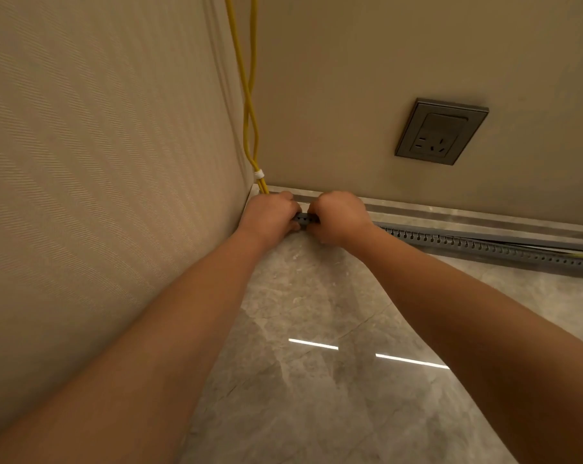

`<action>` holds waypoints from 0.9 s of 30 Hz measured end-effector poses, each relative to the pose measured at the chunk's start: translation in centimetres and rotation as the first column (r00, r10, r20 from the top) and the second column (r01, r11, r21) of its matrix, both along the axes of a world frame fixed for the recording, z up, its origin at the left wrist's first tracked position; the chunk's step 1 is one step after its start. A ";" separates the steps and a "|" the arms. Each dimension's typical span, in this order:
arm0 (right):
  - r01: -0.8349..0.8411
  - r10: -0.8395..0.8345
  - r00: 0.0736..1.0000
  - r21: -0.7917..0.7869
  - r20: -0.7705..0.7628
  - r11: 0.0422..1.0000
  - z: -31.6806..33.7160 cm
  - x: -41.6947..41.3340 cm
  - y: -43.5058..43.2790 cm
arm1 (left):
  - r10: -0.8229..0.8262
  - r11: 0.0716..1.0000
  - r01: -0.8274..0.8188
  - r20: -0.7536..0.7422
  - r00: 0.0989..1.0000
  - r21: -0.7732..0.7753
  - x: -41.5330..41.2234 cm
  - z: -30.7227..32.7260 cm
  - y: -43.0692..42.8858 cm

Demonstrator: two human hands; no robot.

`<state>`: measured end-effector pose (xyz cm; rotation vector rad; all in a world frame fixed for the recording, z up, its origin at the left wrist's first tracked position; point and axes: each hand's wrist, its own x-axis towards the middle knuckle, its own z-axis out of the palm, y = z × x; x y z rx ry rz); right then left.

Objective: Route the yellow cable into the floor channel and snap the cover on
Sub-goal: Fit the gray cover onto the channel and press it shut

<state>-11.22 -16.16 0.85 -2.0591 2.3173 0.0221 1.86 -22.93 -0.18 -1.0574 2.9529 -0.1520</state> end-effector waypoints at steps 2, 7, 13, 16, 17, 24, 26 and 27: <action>0.038 -0.037 0.998 -0.007 0.054 0.999 -0.1 -0.1 0.4 | 0.020 1.000 -0.020 0.007 1.000 -0.019 0.1 0.3 0.4; 0.020 -0.023 0.995 0.033 0.093 0.999 0.1 -0.9 1.8 | 0.074 0.996 -0.072 0.043 0.996 -0.050 -0.5 0.8 1.9; 0.054 -0.055 0.998 0.078 0.010 0.995 0.7 -3.2 5.4 | 0.058 0.995 -0.045 0.149 0.987 -0.089 -2.4 1.7 3.4; 0.089 -0.089 0.996 0.115 -0.003 0.989 1.3 -4.9 7.5 | 0.040 0.999 -0.038 0.137 0.990 -0.017 -3.9 1.6 4.8; 0.100 -0.101 0.995 0.134 0.001 0.986 1.5 -5.5 8.2 | 0.032 0.999 -0.031 0.135 0.990 -0.007 -4.5 1.5 5.3; 0.231 -0.253 0.964 0.228 0.075 0.946 1.9 -10.6 14.3 | -0.027 0.995 0.012 0.155 0.987 0.097 -9.4 1.0 10.1; 0.248 -0.272 0.960 0.238 0.070 0.939 2.1 -12.4 16.2 | -0.040 0.991 0.019 0.161 0.986 0.129 -11.0 0.9 11.3; 0.256 -0.280 0.958 0.243 0.067 0.936 2.2 -13.3 17.0 | -0.044 0.991 0.023 0.160 0.986 0.133 -11.8 0.8 11.8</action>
